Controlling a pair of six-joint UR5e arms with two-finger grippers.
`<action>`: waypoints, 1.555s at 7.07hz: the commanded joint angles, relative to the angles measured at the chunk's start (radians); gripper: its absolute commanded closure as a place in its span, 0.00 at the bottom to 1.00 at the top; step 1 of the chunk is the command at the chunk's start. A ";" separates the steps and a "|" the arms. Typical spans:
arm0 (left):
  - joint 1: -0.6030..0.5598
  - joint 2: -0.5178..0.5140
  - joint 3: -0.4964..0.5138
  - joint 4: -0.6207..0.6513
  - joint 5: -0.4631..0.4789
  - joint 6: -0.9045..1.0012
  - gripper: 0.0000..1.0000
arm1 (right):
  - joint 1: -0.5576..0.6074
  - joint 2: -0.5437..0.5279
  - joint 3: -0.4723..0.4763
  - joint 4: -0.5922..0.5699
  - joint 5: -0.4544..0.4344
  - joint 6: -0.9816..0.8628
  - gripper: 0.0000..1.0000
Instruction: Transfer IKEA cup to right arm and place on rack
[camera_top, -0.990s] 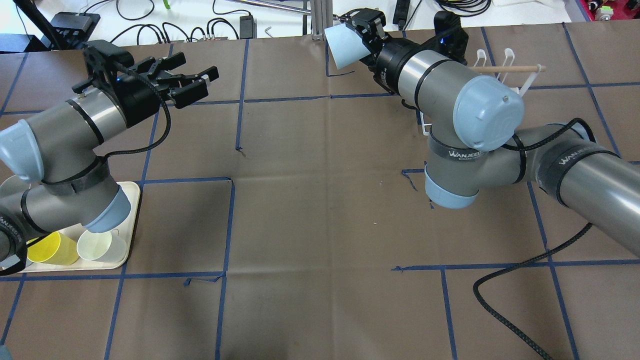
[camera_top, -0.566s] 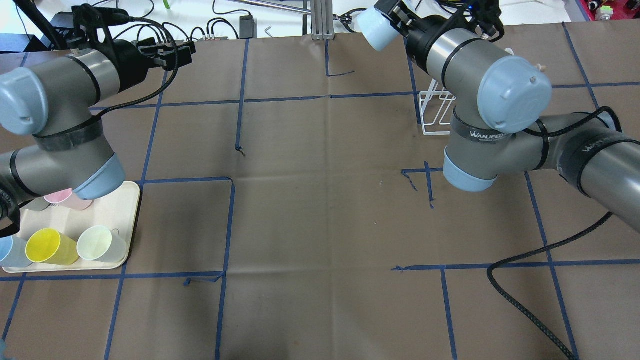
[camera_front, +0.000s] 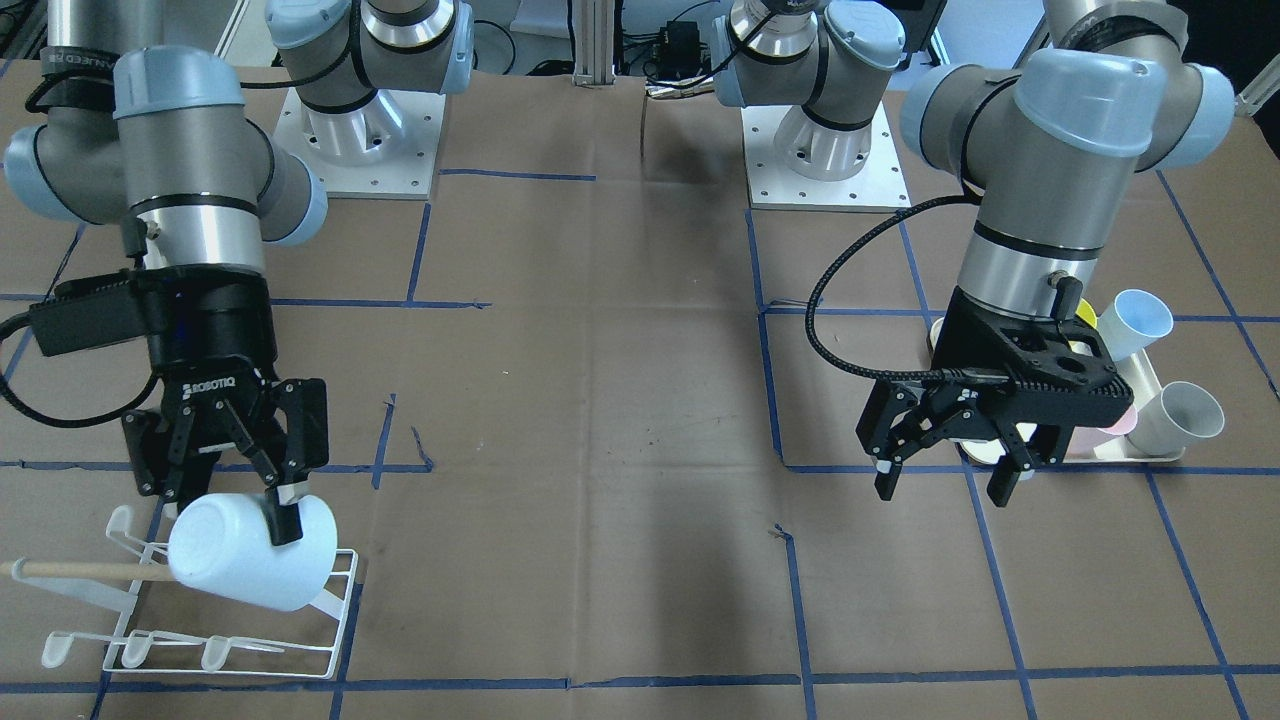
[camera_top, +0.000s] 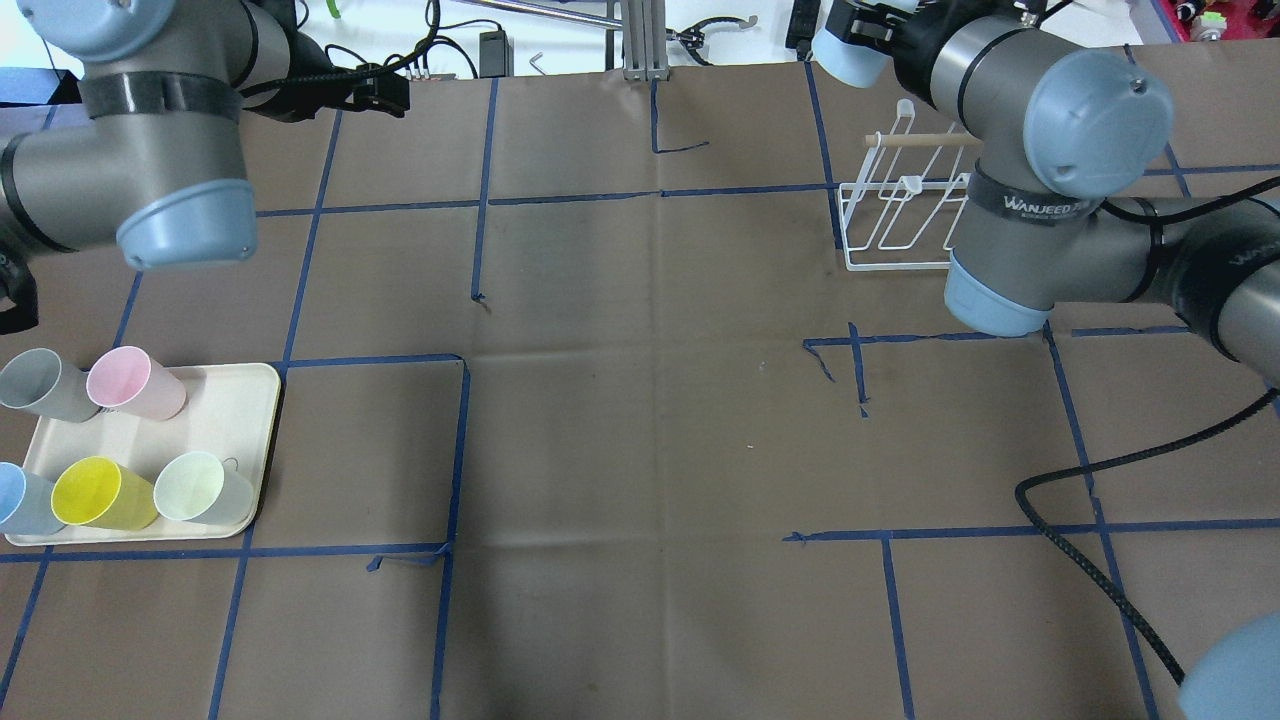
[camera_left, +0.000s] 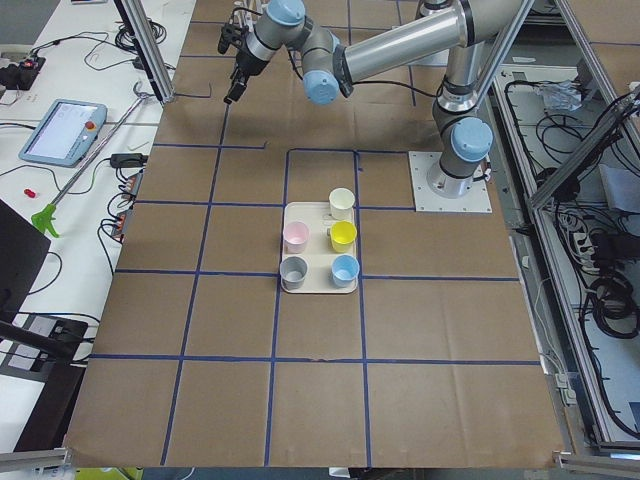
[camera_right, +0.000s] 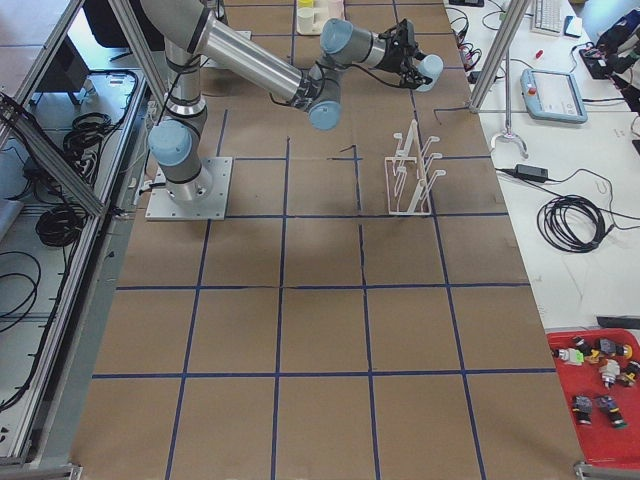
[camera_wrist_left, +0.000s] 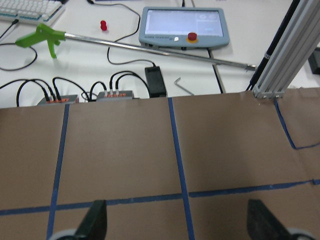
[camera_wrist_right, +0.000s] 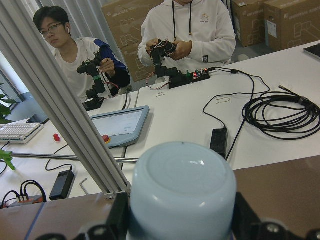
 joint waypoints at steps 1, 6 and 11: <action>-0.011 0.056 0.108 -0.468 0.019 -0.088 0.01 | -0.052 0.108 -0.091 0.001 0.000 -0.105 0.95; -0.011 0.217 0.090 -0.798 0.024 -0.141 0.01 | -0.101 0.188 -0.102 0.002 -0.003 -0.241 0.95; 0.265 0.340 -0.087 -0.828 0.130 0.110 0.01 | -0.084 0.183 -0.022 0.001 -0.031 -0.238 0.95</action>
